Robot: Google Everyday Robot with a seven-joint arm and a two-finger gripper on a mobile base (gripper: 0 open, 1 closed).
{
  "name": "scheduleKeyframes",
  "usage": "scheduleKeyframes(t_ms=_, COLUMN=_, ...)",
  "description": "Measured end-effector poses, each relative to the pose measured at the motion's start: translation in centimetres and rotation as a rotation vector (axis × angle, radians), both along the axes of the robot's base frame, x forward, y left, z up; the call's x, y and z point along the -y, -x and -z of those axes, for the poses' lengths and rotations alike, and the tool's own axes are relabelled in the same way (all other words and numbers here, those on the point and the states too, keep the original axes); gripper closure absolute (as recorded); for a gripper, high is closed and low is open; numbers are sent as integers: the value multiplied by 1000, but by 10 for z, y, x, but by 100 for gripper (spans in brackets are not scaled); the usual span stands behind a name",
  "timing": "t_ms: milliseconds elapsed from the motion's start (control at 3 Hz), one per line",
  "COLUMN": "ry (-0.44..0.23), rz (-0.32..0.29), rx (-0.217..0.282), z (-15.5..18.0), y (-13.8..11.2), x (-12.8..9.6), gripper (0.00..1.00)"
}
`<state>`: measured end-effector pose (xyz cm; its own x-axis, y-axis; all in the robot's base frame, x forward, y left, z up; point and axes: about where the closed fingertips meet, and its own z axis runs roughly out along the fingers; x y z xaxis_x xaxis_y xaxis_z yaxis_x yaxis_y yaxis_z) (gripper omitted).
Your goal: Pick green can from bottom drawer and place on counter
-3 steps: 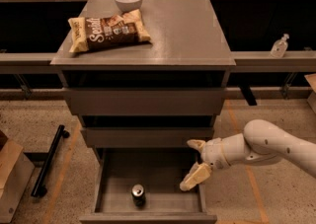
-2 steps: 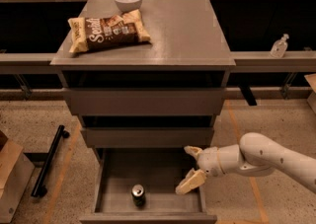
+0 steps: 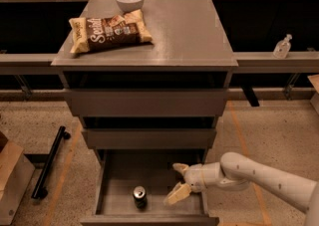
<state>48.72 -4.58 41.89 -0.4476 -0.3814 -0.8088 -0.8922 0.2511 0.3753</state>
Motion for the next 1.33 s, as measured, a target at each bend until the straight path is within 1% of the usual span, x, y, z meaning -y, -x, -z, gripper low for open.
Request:
scheduleKeyframes(t_ms=333, ry=-20, rz=0, rx=-34, z=19, y=8, x=-7, gripper=0)
scheduleKeyframes(t_ms=667, ry=-13, rz=19, rx=-23, z=30, y=-1, x=-14, gripper=0)
scheduleKeyframes(t_ms=1000, ry=-5, rz=22, rx=41, z=56, y=-25, x=-29, gripper=0)
scheduleKeyframes(t_ms=1333, ry=15, rz=41, rx=97, z=86, y=-50, x=-41, gripper=0)
